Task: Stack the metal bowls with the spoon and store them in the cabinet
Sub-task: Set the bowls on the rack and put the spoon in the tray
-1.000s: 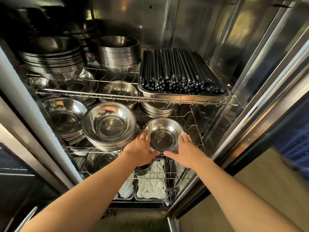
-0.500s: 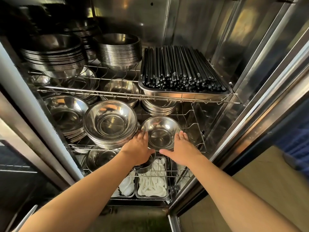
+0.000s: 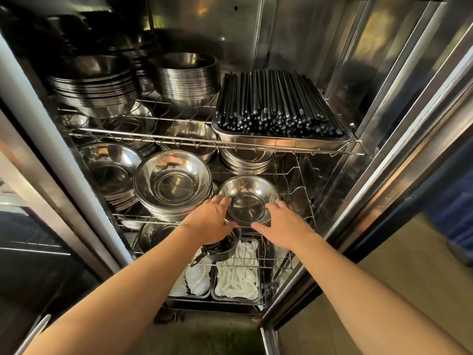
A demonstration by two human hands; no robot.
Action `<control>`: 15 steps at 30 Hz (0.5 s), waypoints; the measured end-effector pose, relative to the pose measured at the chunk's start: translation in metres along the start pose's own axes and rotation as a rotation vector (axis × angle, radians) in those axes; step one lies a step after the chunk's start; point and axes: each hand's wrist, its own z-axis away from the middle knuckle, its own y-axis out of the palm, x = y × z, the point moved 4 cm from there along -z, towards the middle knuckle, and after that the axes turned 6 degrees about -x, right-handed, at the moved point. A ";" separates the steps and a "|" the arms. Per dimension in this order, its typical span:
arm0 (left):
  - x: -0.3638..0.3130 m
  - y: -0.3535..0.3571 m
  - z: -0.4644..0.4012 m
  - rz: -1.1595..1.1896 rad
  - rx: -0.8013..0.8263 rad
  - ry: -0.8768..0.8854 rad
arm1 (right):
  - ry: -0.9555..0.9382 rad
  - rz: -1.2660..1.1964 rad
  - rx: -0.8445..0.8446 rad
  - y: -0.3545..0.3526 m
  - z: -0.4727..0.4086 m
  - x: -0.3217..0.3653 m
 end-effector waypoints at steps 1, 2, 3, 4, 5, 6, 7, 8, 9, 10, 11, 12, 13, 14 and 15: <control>-0.001 -0.003 0.003 0.013 -0.020 -0.006 | -0.018 -0.002 -0.023 -0.004 0.002 -0.001; -0.003 -0.007 0.007 0.028 -0.034 -0.013 | -0.038 0.000 -0.042 -0.007 0.005 -0.001; -0.004 -0.010 0.010 0.041 -0.044 -0.023 | -0.058 0.003 -0.061 -0.011 0.008 -0.001; -0.006 -0.013 0.014 0.049 -0.052 -0.030 | -0.077 0.004 -0.078 -0.015 0.012 0.000; -0.008 -0.017 0.018 0.050 -0.062 -0.033 | -0.096 0.009 -0.096 -0.020 0.017 0.001; -0.010 -0.022 0.023 0.050 -0.077 -0.032 | -0.115 0.014 -0.116 -0.024 0.022 0.002; -0.012 -0.026 0.028 0.051 -0.095 -0.027 | -0.132 0.017 -0.137 -0.029 0.028 0.003; -0.016 -0.030 0.034 0.050 -0.113 -0.017 | -0.146 0.015 -0.156 -0.034 0.036 0.005; -0.019 -0.035 0.040 0.044 -0.130 -0.001 | -0.156 0.007 -0.177 -0.040 0.044 0.006; -0.022 -0.039 0.046 0.037 -0.141 0.012 | -0.170 0.000 -0.197 -0.046 0.052 0.008; -0.026 -0.043 0.052 0.030 -0.149 0.026 | -0.181 -0.009 -0.220 -0.051 0.061 0.010; -0.030 -0.047 0.059 0.028 -0.155 0.043 | -0.183 -0.019 -0.242 -0.058 0.072 0.011; -0.034 -0.052 0.066 0.034 -0.163 0.062 | -0.183 -0.027 -0.266 -0.065 0.084 0.012; -0.037 -0.056 0.073 0.050 -0.174 0.075 | -0.189 -0.028 -0.290 -0.070 0.094 0.014; -0.042 -0.061 0.081 0.062 -0.184 0.094 | -0.193 -0.025 -0.319 -0.076 0.107 0.015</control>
